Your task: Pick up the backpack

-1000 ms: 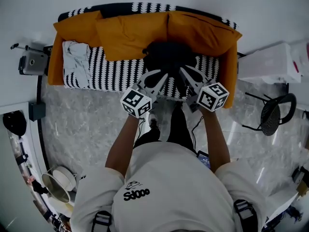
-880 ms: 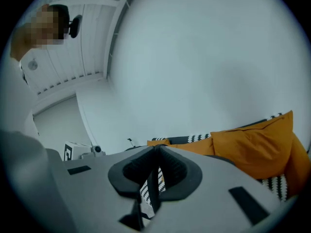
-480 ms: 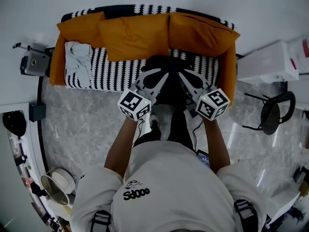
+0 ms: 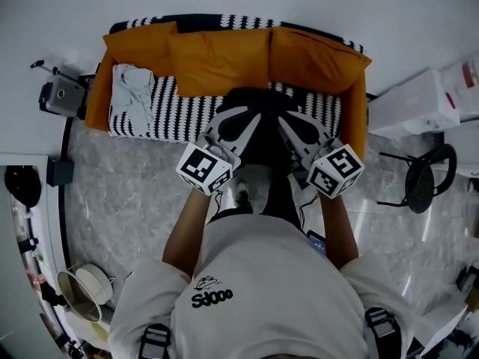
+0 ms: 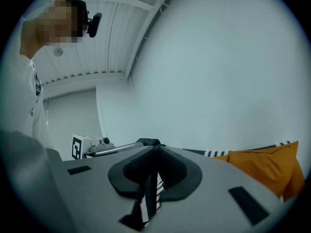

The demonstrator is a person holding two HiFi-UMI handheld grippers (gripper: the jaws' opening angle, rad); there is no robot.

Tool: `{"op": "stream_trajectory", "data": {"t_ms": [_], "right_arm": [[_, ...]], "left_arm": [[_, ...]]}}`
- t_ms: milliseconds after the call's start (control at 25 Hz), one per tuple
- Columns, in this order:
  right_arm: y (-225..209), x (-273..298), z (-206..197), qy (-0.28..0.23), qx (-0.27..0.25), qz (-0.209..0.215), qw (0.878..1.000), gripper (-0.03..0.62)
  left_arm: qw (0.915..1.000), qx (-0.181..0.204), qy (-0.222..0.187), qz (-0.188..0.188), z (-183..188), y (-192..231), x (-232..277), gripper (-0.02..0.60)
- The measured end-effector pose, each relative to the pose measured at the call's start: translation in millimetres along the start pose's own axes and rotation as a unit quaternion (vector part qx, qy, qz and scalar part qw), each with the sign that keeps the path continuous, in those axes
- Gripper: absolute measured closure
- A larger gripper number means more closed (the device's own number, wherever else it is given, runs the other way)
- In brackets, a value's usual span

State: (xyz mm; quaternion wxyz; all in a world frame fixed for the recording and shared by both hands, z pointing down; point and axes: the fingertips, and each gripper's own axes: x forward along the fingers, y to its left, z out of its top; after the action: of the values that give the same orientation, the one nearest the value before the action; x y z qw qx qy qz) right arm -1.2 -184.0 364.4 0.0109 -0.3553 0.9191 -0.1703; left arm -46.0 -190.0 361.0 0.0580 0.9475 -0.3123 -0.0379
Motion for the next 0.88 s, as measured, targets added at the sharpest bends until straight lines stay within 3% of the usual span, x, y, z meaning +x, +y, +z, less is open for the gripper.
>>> {"op": "stream_trajectory", "data": {"t_ms": [520,880], "right_arm": [[54.4,-10.8,67.3,-0.045,-0.059,-0.004,0.997,0.537],[94.8,-20.8,94.0,-0.04,-0.101,-0.001,0.994,0.537]], "left_arm": [[0.9947,0.098,-0.019,0.023,81.5,-17.8,-27.8,0.538],[0.991,0.128,-0.027,0.03,115.5,-36.0,-50.5,0.538]]}}
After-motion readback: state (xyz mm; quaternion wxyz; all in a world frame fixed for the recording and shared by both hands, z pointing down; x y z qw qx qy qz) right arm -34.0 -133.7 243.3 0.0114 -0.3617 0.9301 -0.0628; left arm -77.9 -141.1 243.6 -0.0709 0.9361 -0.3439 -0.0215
